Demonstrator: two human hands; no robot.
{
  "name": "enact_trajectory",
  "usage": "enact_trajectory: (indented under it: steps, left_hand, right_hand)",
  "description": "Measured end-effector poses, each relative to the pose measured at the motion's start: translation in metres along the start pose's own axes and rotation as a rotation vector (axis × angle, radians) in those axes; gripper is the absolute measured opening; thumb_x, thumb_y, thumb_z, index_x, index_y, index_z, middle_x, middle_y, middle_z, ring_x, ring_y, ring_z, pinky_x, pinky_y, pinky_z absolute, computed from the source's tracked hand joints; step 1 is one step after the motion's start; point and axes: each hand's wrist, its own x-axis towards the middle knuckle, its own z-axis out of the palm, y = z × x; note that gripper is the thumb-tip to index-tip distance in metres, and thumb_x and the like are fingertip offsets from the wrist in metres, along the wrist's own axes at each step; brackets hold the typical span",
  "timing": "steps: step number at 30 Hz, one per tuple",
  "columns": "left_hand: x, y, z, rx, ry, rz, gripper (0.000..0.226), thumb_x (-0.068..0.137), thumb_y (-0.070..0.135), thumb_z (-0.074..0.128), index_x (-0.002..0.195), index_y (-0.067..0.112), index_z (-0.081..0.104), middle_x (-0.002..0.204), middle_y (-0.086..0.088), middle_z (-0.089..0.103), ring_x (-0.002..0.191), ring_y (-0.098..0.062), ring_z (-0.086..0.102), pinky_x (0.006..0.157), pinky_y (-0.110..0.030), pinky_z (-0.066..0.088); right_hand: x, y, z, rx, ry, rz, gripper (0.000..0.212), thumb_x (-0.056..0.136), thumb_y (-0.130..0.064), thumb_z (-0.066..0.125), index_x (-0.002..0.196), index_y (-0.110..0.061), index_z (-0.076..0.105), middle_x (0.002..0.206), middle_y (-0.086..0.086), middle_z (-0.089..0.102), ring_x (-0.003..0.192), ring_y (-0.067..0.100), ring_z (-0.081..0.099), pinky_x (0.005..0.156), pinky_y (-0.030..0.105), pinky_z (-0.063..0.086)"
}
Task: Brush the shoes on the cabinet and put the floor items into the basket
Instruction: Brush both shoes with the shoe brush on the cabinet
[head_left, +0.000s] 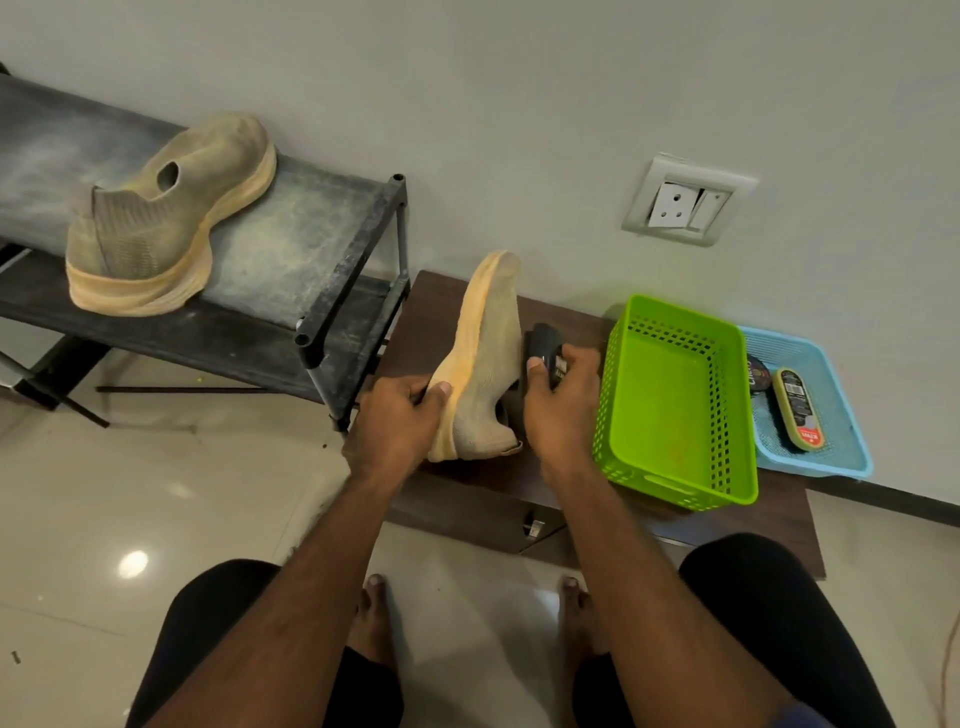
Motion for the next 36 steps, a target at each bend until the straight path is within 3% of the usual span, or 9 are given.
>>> enact_trajectory:
  steps: [4, 9, 14, 16, 19, 24, 27, 31, 36]
  left_hand:
    - [-0.001, 0.004, 0.005, 0.042, -0.005, 0.064, 0.027, 0.097, 0.039, 0.061, 0.108, 0.021, 0.078, 0.084, 0.008, 0.076, 0.083, -0.013, 0.069, 0.077, -0.039, 0.057]
    - [0.000, 0.004, 0.005, 0.065, 0.016, 0.099, 0.034, 0.093, 0.041, 0.056, 0.109, 0.021, 0.078, 0.085, 0.004, 0.078, 0.083, -0.018, 0.071, 0.076, -0.044, 0.059]
    - [-0.002, 0.004, 0.003, 0.066, 0.019, 0.076, 0.046, 0.087, 0.054, 0.048, 0.098, 0.021, 0.078, 0.079, 0.008, 0.076, 0.080, -0.016, 0.070, 0.075, -0.045, 0.059]
    - [0.001, 0.001, 0.003, 0.065, 0.024, 0.068, 0.045, 0.086, 0.055, 0.048, 0.090, 0.021, 0.077, 0.072, 0.010, 0.072, 0.074, -0.014, 0.069, 0.072, -0.045, 0.059]
    - [0.003, 0.003, 0.005, 0.099, 0.029, 0.065, 0.038, 0.092, 0.047, 0.054, 0.086, 0.017, 0.076, 0.072, 0.007, 0.072, 0.074, -0.016, 0.068, 0.070, -0.040, 0.057]
    - [-0.003, 0.012, 0.011, 0.174, 0.016, 0.075, 0.029, 0.099, 0.041, 0.058, 0.104, 0.021, 0.077, 0.085, 0.001, 0.075, 0.082, -0.019, 0.068, 0.063, -0.028, 0.043]
    - [-0.004, 0.012, 0.013, 0.183, 0.008, 0.081, 0.026, 0.098, 0.042, 0.057, 0.096, 0.024, 0.076, 0.081, 0.001, 0.073, 0.078, -0.022, 0.068, 0.059, -0.030, 0.045]
    - [-0.006, 0.014, 0.014, 0.202, 0.031, 0.068, 0.030, 0.098, 0.043, 0.055, 0.085, 0.022, 0.073, 0.073, 0.000, 0.069, 0.074, -0.026, 0.067, 0.061, -0.034, 0.049]
    - [-0.012, 0.024, 0.020, 0.262, 0.005, 0.137, 0.030, 0.100, 0.037, 0.057, 0.121, 0.021, 0.071, 0.100, -0.005, 0.075, 0.091, -0.022, 0.067, 0.074, -0.038, 0.054]
  right_hand:
    - [-0.018, -0.022, 0.003, -0.030, -0.109, -0.156, 0.035, 0.094, -0.036, 0.063, 0.124, -0.022, 0.050, 0.120, -0.005, 0.059, 0.102, 0.009, 0.055, 0.079, 0.025, 0.040]
    - [0.013, -0.029, 0.040, -0.006, -0.104, 0.071, 0.036, 0.094, -0.036, 0.063, 0.122, -0.019, 0.048, 0.121, 0.002, 0.061, 0.109, 0.023, 0.060, 0.089, 0.039, 0.052]
    - [0.059, -0.012, 0.045, -0.018, -0.113, 0.235, 0.041, 0.087, -0.032, 0.072, 0.118, -0.019, 0.048, 0.120, 0.005, 0.063, 0.103, 0.023, 0.061, 0.089, 0.041, 0.054]
    - [0.056, -0.009, 0.031, -0.010, -0.015, 0.082, 0.044, 0.087, -0.033, 0.073, 0.123, -0.020, 0.051, 0.121, 0.002, 0.064, 0.107, 0.022, 0.061, 0.087, 0.035, 0.052]
    - [0.029, -0.007, 0.003, -0.011, 0.020, -0.353, 0.044, 0.087, -0.028, 0.072, 0.127, -0.020, 0.055, 0.123, 0.000, 0.061, 0.111, 0.018, 0.057, 0.091, 0.029, 0.047]
    - [0.003, -0.009, -0.034, -0.227, -0.059, -0.799, 0.048, 0.092, -0.026, 0.067, 0.137, -0.017, 0.056, 0.136, 0.007, 0.055, 0.121, 0.029, 0.051, 0.100, 0.038, 0.041]
    - [-0.007, -0.009, -0.038, -0.327, -0.180, -0.851, 0.046, 0.092, -0.029, 0.065, 0.137, -0.023, 0.057, 0.138, 0.005, 0.053, 0.118, 0.030, 0.050, 0.097, 0.042, 0.043]
    - [-0.002, 0.004, -0.023, -0.369, -0.426, -0.719, 0.046, 0.094, -0.033, 0.061, 0.139, -0.029, 0.055, 0.138, 0.000, 0.052, 0.121, 0.027, 0.046, 0.102, 0.046, 0.042]
    - [0.051, -0.014, -0.009, -0.640, -0.419, -0.749, 0.050, 0.093, -0.028, 0.064, 0.141, -0.032, 0.050, 0.145, 0.005, 0.045, 0.127, 0.034, 0.039, 0.105, 0.049, 0.039]
